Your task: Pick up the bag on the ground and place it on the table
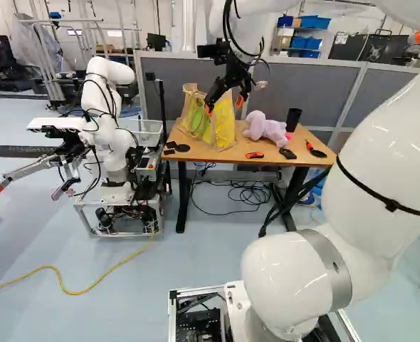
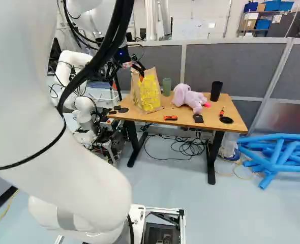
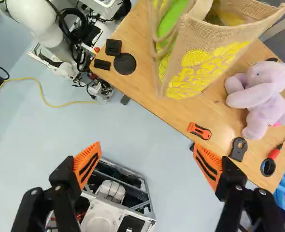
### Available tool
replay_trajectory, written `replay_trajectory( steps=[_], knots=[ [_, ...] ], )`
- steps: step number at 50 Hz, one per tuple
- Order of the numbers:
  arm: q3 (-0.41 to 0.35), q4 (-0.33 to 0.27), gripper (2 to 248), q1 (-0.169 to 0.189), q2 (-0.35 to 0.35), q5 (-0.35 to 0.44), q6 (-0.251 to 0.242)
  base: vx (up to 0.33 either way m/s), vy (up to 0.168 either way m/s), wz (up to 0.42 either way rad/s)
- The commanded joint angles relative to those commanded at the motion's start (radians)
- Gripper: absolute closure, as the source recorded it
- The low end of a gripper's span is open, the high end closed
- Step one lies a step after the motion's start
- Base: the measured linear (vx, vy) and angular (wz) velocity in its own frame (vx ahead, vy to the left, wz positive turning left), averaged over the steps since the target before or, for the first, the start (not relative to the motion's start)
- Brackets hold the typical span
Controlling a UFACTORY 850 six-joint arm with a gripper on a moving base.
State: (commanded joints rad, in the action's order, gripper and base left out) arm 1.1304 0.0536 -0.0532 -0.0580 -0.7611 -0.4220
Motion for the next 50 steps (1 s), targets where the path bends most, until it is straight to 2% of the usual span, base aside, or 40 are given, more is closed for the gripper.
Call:
replay_trajectory(
  steps=[25,50],
  knots=[
    [-0.175,-0.009,3,0.009,-0.037,0.274,0.071,0.000,0.000,0.000],
    [-0.392,-0.020,3,0.020,-0.083,0.613,0.158,0.000,0.000,0.000]
  ],
)
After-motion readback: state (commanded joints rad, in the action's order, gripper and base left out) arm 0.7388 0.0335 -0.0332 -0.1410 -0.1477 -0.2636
